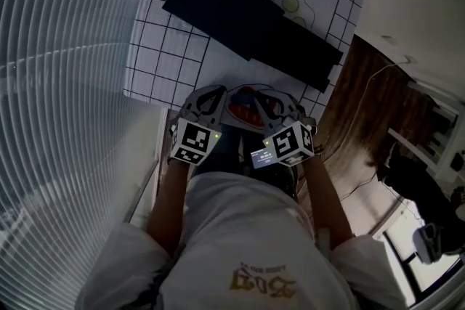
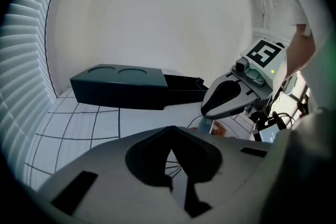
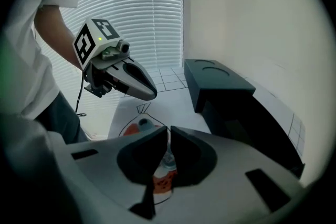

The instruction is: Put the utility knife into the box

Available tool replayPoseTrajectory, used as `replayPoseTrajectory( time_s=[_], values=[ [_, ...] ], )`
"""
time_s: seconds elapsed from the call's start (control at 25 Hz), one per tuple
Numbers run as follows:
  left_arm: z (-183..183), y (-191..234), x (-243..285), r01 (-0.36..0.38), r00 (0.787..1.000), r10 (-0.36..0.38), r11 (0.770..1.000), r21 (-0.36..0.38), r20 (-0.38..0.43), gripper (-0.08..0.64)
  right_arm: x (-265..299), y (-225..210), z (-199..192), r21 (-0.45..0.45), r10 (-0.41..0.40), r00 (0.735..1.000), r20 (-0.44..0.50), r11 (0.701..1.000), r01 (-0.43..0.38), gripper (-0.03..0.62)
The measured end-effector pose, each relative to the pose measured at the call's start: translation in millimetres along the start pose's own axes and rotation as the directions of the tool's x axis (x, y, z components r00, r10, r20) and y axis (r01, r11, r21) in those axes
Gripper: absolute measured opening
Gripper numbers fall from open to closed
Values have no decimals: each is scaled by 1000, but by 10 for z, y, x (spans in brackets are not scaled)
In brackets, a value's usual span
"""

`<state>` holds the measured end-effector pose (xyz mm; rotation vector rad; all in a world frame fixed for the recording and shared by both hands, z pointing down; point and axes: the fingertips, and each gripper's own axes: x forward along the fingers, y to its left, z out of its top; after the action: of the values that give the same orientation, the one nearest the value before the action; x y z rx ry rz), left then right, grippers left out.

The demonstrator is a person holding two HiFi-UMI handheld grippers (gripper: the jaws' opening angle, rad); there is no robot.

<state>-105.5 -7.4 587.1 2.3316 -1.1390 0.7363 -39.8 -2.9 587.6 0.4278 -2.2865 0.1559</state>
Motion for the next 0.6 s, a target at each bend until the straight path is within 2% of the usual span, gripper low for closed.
replayPoseTrajectory(
  time_s=[0.04,0.16,0.28,0.44,0.6],
  values=[
    [-24,-12,18,7,1000,-7,1000,-7,-4,8,30,37,-6,-7,18,1000,-9,1000,-18,16],
    [-49,-26,48,24,1000,-25,999,-20,-9,8,112,136,-32,-38,77,996,-42,996,-79,139],
    [-82,-16,70,32,999,-32,999,-35,-13,8,161,183,-61,-96,118,990,-72,988,-125,162],
    [-111,37,63,36,999,-37,999,-38,-19,8,245,308,-99,-180,191,975,-112,961,-209,216],
    [-95,94,67,37,999,-38,998,-41,-18,8,328,330,-167,-243,192,968,-162,943,-227,221]
  ],
)
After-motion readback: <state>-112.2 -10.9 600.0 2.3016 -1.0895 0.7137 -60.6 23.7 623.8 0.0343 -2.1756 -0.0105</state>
